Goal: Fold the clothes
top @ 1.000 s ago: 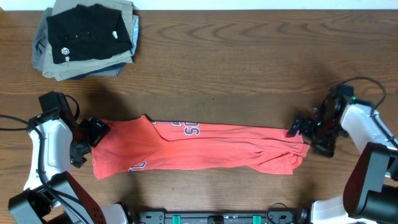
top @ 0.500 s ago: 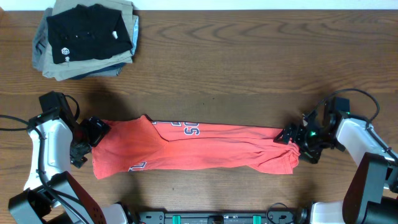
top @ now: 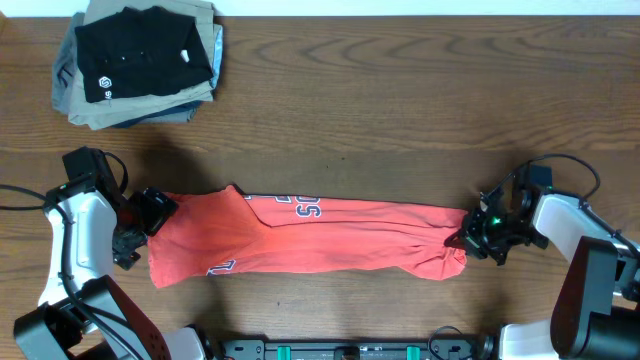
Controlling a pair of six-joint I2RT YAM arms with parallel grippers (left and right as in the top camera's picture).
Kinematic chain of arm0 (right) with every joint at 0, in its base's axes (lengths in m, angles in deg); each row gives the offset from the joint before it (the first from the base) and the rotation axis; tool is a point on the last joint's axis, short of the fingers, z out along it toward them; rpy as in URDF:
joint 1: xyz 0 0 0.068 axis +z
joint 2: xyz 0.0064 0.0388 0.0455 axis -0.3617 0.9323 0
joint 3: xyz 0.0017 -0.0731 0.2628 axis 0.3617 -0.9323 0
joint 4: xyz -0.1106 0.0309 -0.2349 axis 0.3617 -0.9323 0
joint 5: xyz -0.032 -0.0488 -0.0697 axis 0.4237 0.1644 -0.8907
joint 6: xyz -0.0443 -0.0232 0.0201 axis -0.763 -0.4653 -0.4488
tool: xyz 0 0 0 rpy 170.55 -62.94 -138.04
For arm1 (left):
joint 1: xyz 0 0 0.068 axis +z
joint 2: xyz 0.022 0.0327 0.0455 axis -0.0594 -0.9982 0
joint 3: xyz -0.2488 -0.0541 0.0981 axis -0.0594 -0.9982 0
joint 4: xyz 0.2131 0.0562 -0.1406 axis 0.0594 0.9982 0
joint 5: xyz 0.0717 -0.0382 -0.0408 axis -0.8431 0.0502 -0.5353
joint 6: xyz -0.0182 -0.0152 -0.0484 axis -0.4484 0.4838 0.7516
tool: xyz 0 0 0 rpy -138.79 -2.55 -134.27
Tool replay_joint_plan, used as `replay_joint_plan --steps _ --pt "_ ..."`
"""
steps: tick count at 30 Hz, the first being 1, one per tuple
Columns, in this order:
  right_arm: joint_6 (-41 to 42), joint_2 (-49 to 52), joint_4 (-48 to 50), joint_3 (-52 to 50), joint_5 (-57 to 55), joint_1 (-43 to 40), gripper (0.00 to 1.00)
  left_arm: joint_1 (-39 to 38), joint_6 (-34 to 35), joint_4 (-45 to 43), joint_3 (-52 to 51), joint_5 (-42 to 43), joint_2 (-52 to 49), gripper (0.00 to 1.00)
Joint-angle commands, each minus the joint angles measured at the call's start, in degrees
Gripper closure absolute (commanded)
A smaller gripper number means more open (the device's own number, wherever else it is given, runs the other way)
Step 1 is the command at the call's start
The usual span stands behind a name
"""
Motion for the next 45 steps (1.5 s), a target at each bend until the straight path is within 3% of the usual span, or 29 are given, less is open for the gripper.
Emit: replay_joint_plan --steps 1,8,14,25,45 --pt "1.44 0.11 -2.78 4.24 -9.31 -0.31 0.99 -0.22 -0.33 0.13 -0.35 -0.09 0.09 0.02" --pt "3.41 -3.37 -16.76 18.08 -26.01 -2.8 0.99 -0.22 -0.33 0.15 -0.35 -0.09 0.09 0.02" --pt "1.62 -5.57 -21.77 25.62 -25.2 -2.12 0.99 -0.22 -0.33 0.11 -0.35 -0.09 0.09 0.02" --pt "-1.14 -5.84 -20.06 26.29 -14.51 9.92 0.99 -0.22 -0.31 0.11 -0.35 -0.07 0.09 0.02" --pt "11.02 -4.52 -11.47 24.3 -13.44 29.86 0.99 -0.22 -0.31 0.13 -0.35 -0.07 0.09 0.02"
